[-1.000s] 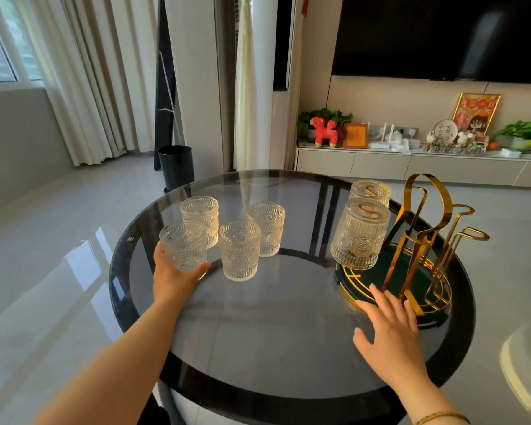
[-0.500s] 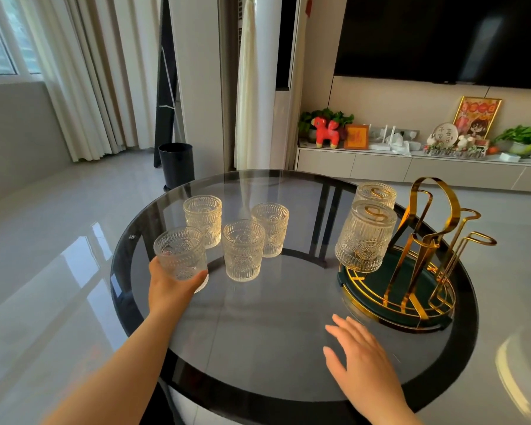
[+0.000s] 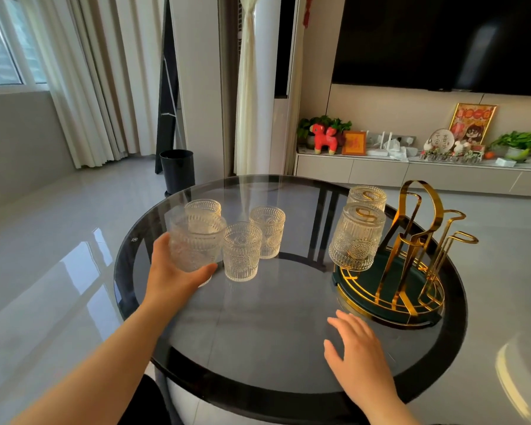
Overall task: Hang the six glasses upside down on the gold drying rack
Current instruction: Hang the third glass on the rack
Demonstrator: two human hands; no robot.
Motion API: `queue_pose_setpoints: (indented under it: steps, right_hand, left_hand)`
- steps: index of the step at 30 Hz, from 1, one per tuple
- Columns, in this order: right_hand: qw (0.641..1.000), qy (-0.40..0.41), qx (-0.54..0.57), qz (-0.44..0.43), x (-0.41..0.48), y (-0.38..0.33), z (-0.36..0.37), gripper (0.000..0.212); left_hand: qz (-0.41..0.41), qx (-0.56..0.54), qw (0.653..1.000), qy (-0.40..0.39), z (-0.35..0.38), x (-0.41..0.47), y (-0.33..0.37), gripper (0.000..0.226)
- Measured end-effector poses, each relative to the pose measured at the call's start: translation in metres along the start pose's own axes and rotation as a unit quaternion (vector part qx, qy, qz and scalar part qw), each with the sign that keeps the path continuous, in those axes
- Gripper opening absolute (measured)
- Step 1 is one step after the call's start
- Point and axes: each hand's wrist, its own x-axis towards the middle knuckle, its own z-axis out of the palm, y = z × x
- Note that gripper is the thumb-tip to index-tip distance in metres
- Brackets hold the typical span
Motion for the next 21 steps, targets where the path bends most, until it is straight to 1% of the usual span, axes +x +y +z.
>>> queue_pose_setpoints:
  steps: [4, 6, 8, 10, 12, 15, 18, 21]
  right_hand:
    - [0.992, 0.113, -0.002, 0.060, -0.003, 0.006, -0.005, 0.042]
    - [0.983, 0.166, 0.010, 0.078, -0.004, 0.012, -0.007, 0.044]
    - [0.977, 0.196, 0.007, 0.079, -0.003, 0.019, -0.009, 0.049]
    - [0.981, 0.171, -0.015, 0.092, -0.002, 0.024, -0.012, 0.057]
    - [0.984, 0.136, -0.040, 0.109, 0.001, 0.030, -0.011, 0.062]
    - [0.984, 0.112, -0.060, 0.124, 0.004, 0.031, -0.010, 0.066]
    - [0.987, 0.108, -0.065, 0.097, 0.005, 0.032, -0.010, 0.066]
    - [0.990, 0.114, -0.058, 0.064, 0.005, 0.032, -0.010, 0.062]
  left_hand:
    - [0.098, 0.067, 0.990, -0.070, 0.001, 0.010, 0.042, 0.084]
    - [0.143, 0.123, 0.977, -0.098, 0.007, 0.014, 0.062, 0.086]
    - [0.172, 0.188, 0.958, -0.133, 0.014, 0.016, 0.081, 0.090]
    - [0.201, 0.255, 0.931, -0.167, 0.024, 0.016, 0.098, 0.093]
    - [0.240, 0.316, 0.898, -0.192, 0.036, 0.014, 0.115, 0.093]
    - [0.301, 0.368, 0.850, -0.225, 0.058, 0.011, 0.145, 0.091]
    - [0.360, 0.393, 0.804, -0.262, 0.083, 0.009, 0.175, 0.088]
    - [0.421, 0.441, 0.735, -0.296, 0.104, 0.006, 0.199, 0.090]
